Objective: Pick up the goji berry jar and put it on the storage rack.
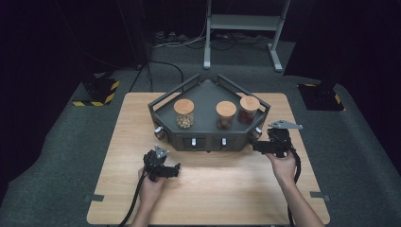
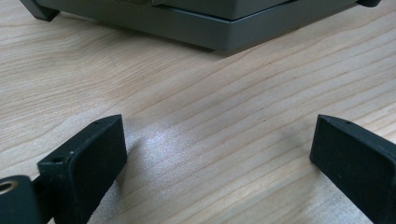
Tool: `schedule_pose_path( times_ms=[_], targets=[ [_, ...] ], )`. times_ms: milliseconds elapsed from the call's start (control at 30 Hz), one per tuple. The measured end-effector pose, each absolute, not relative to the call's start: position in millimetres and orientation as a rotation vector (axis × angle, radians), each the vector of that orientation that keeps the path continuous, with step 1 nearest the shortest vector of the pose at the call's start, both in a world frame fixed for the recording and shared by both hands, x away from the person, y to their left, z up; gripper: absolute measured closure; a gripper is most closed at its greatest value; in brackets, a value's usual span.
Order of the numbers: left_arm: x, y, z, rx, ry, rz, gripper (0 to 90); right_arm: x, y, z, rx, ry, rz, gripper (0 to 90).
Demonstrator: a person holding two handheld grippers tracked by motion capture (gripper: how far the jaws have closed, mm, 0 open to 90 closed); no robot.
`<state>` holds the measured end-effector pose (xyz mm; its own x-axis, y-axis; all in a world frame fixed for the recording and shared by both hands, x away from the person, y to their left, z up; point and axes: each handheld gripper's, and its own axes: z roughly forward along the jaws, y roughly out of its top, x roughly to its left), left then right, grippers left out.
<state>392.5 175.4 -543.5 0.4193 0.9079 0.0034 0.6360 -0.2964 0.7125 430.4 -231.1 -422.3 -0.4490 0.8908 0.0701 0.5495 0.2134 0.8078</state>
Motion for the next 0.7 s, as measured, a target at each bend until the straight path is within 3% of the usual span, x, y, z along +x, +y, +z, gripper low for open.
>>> schedule_pose_path(
  times_ms=[700],
  targets=[
    [392.5, 175.2, -543.6, 2.036, 1.303, 0.55, 3.9, 420.6, -236.3, -447.5, 1.352, 2.095, 1.081, 11.9]
  ],
)
